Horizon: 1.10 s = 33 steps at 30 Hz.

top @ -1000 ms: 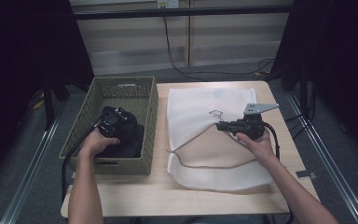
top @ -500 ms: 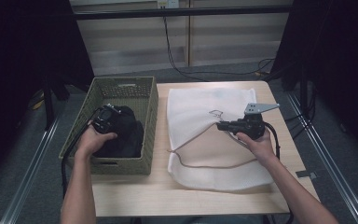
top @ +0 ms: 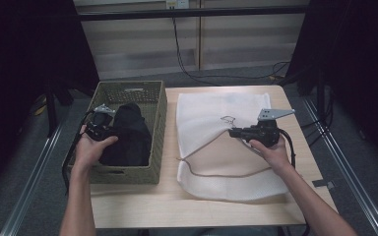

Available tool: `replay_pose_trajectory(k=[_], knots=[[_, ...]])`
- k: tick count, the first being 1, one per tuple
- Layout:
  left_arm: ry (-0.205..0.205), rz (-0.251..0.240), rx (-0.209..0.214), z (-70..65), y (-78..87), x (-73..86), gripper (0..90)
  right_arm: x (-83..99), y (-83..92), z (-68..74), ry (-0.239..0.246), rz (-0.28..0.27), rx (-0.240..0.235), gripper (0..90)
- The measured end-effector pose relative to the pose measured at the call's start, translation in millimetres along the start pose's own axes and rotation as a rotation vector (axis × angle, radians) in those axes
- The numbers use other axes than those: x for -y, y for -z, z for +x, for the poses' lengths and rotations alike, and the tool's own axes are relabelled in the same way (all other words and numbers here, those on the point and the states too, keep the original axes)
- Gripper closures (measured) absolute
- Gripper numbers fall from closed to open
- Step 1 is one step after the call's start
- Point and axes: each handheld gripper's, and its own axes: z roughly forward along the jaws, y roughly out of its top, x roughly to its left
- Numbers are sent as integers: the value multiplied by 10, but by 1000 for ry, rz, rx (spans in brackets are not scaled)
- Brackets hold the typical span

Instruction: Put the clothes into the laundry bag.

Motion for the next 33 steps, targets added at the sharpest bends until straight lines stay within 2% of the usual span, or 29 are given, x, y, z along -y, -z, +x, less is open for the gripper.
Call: replay_pose_trajectory(k=[1, 2, 3, 4, 6, 8, 9, 12, 19, 25, 27, 29, 30, 33], knots=[[6, -40, -20, -35, 25, 10, 739, 1, -2, 1, 1, 0, 3, 877], [11, -54, -20, -41, 44, 15, 739, 2, -4, 2, -1, 1, -1, 877], [11, -54, -20, -41, 44, 15, 739, 4, -6, 3, -1, 1, -1, 877], [5, -54, -2, -32, 70, 8, 739, 4, -6, 3, -1, 1, -1, 877], [20, -81, -24, -26, 114, 6, 739, 6, -9, 5, 0, 2, -1, 877], [41, -120, 7, 6, 163, 28, 739, 5, -6, 8, 0, 0, -1, 877], [41, -139, 10, 11, 190, 40, 739, 4, -5, 9, 0, -1, 1, 877], [42, -150, -5, 9, 212, 46, 739, 7, -6, 12, -1, -1, 1, 877], [86, -216, 1, 82, 332, 99, 738, 21, -3, 11, -8, -4, -2, 877], [117, -310, 11, 108, 454, 109, 738, 28, -21, 18, -7, -3, -4, 877], [119, -320, 17, 116, 474, 110, 738, 29, -21, 17, -8, -3, -4, 877], [144, -373, 33, 125, 543, 116, 738, 26, -16, 19, -8, -3, -1, 877], [144, -373, 33, 125, 543, 116, 738, 26, -16, 19, -8, -3, -1, 877], [153, -417, 52, 124, 609, 114, 738, 25, -10, 17, -6, -4, -2, 877]])
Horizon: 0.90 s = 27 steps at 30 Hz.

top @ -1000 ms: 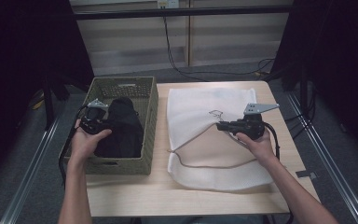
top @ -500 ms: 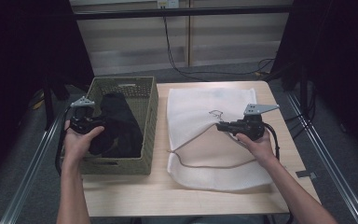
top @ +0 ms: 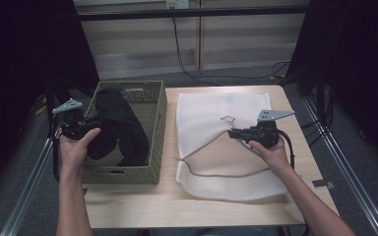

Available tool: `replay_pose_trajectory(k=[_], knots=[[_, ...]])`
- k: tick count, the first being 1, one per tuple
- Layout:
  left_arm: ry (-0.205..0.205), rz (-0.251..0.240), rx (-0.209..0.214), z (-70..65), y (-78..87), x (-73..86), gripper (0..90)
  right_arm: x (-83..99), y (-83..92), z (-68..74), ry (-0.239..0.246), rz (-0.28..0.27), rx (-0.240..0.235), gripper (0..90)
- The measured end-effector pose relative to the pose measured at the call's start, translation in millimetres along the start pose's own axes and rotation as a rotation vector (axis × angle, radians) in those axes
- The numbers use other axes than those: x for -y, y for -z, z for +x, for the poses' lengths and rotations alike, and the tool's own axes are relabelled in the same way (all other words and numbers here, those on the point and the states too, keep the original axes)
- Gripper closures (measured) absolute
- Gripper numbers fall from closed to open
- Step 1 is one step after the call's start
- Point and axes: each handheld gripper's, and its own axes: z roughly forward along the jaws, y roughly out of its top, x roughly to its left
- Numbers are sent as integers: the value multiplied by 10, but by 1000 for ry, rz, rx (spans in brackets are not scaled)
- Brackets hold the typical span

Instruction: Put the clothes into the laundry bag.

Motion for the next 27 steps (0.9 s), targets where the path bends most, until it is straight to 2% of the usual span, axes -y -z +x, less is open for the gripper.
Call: replay_pose_trajectory(k=[5, 6, 9, 13, 16, 23, 27], knots=[[-5, -49, -21, -50, 63, -54, 737, -2, -3, 5, 2, -1, 2, 877], [0, -60, -6, -45, 77, -58, 737, -3, -2, 5, 2, -1, 2, 877], [3, -77, -2, -50, 105, -72, 737, -2, 0, 2, 2, -1, 2, 877], [7, -109, -12, -74, 152, -105, 737, -2, -2, 3, 1, -1, 2, 877], [1, -106, -50, -103, 178, -134, 736, -3, -3, 5, 2, -1, 2, 877], [3, -156, -24, -147, 234, -188, 735, -4, -7, 7, -3, -1, -2, 878], [-1, -185, -28, -178, 294, -226, 735, -3, -7, 6, -3, 0, -2, 877]])
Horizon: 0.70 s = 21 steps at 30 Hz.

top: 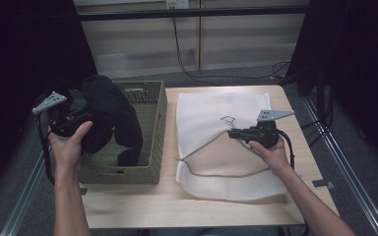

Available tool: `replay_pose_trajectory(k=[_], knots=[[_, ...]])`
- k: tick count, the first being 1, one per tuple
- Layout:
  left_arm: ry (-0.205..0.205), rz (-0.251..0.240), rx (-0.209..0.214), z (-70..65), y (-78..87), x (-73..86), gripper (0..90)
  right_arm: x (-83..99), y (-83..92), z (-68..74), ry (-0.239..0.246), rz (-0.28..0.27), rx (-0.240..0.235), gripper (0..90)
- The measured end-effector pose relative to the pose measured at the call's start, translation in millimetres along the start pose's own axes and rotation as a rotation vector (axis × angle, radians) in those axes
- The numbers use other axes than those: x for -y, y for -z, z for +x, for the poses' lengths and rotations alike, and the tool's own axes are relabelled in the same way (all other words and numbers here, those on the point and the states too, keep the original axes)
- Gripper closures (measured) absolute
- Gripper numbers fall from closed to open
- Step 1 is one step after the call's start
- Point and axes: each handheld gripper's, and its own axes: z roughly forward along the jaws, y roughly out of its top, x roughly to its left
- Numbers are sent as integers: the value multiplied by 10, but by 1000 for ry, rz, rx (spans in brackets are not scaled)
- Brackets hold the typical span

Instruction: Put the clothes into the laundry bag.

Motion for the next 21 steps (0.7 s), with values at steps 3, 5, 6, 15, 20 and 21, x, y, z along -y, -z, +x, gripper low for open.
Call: replay_pose_trajectory(k=[3, 5, 6, 15, 20, 21], knots=[[6, -20, 2, -15, 46, -35, 735, 2, -3, 2, 1, 1, 1, 877], [14, -24, -1, -24, 57, -45, 734, 1, -3, 3, 1, 1, 1, 877], [16, -32, 0, -26, 69, -55, 734, 1, -3, 3, 1, 1, 1, 877], [-4, -94, 0, -128, 198, -179, 734, 1, -3, -1, 1, 2, 0, 878], [-14, -115, -4, -166, 257, -229, 733, -2, 5, -3, 2, 0, 1, 877], [-12, -127, -6, -176, 283, -242, 734, -2, 5, -1, 2, 0, 1, 877]])
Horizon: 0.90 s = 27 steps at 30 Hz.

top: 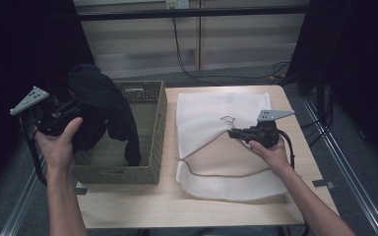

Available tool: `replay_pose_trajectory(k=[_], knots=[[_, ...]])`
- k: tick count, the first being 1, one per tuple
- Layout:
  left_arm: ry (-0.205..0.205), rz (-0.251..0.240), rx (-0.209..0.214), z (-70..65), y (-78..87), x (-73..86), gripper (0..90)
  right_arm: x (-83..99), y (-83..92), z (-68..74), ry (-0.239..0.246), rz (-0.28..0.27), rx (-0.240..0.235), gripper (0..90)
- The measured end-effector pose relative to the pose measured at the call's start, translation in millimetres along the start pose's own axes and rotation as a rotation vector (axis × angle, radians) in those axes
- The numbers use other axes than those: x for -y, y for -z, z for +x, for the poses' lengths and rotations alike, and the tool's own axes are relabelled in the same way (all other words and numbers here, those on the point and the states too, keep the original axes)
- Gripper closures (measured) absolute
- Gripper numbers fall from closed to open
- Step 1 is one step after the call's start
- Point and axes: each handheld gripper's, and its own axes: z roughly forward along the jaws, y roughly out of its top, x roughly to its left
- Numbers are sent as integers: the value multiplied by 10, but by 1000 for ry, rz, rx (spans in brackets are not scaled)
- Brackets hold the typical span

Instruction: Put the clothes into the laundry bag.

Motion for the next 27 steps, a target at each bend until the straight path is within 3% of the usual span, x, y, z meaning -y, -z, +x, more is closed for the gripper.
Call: replay_pose_trajectory(k=[7, 10, 18, 27], knots=[[-6, -42, 11, -59, 61, -65, 733, 1, -4, 0, -2, 1, -2, 878], [0, -82, 27, -123, 88, -120, 733, -1, -5, 3, -2, 2, -1, 877], [6, -146, 42, -143, 125, -235, 733, 7, -19, 1, 0, 5, -3, 878], [9, -147, 37, -81, 85, -392, 733, 1, -24, 1, -3, 3, -5, 877]])
